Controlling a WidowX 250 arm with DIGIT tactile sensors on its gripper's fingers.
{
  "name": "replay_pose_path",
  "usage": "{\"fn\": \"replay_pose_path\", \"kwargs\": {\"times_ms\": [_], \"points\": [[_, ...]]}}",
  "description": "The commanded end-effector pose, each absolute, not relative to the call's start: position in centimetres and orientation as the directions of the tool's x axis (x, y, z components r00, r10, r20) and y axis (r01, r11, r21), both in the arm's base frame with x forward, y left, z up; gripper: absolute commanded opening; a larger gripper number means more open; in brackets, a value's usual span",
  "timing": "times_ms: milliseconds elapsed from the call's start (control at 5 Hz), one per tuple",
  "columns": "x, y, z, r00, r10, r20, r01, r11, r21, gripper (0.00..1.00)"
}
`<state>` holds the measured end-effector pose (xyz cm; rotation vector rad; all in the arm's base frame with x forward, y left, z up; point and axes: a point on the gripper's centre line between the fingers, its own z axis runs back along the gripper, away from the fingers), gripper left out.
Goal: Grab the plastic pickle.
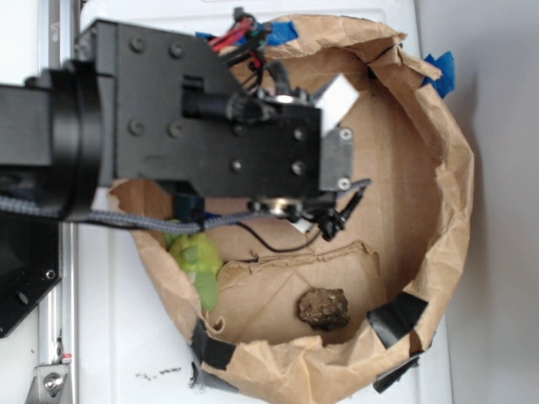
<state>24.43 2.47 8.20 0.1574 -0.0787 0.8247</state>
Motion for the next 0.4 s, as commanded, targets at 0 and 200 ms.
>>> {"fn": "replay_pose_path", "kwargs": {"times_ms": [0, 200], "points": [[22.67, 4.23, 8.73, 0.664, 0.736, 0.134, -0.748, 0.657, 0.1, 1.0], [22.0, 4.45, 9.22, 0.658, 0.743, 0.118, -0.752, 0.654, 0.081, 1.0]]}}
